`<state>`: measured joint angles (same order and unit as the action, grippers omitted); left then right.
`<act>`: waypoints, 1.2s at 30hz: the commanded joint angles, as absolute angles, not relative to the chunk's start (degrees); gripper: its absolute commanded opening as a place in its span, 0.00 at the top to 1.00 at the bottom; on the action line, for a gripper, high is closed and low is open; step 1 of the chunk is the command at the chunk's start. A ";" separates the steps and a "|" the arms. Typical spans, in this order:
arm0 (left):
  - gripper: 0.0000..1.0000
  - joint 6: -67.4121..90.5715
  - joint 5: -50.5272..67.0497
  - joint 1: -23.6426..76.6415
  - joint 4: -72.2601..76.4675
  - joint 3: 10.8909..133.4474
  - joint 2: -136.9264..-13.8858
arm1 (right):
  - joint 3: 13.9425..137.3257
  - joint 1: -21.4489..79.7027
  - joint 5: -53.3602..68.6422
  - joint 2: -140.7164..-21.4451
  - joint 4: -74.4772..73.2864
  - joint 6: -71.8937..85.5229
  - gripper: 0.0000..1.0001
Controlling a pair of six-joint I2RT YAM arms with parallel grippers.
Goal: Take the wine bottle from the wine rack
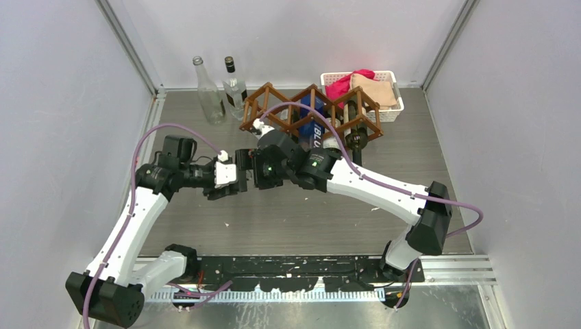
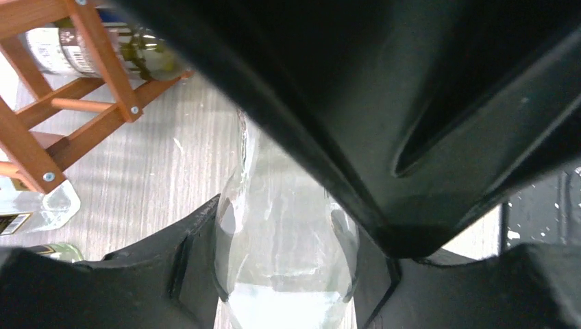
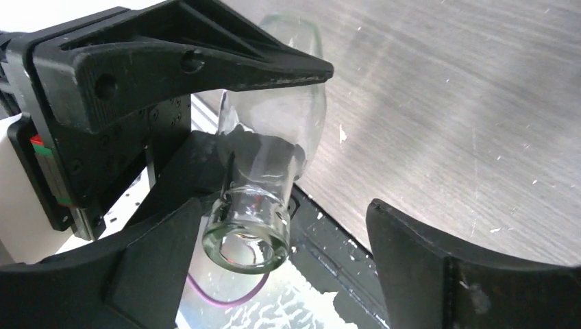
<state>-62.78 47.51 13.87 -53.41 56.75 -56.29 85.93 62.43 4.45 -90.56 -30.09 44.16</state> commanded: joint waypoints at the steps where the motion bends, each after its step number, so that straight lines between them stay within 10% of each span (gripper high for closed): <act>1: 1.00 -54.83 45.95 13.91 -41.08 57.97 -57.58 | 87.59 62.13 2.02 -86.92 -25.33 45.51 0.02; 36: 1.00 9.41 38.60 -5.26 34.61 69.64 -92.15 | 71.36 46.13 -19.02 -62.78 -32.93 50.09 0.00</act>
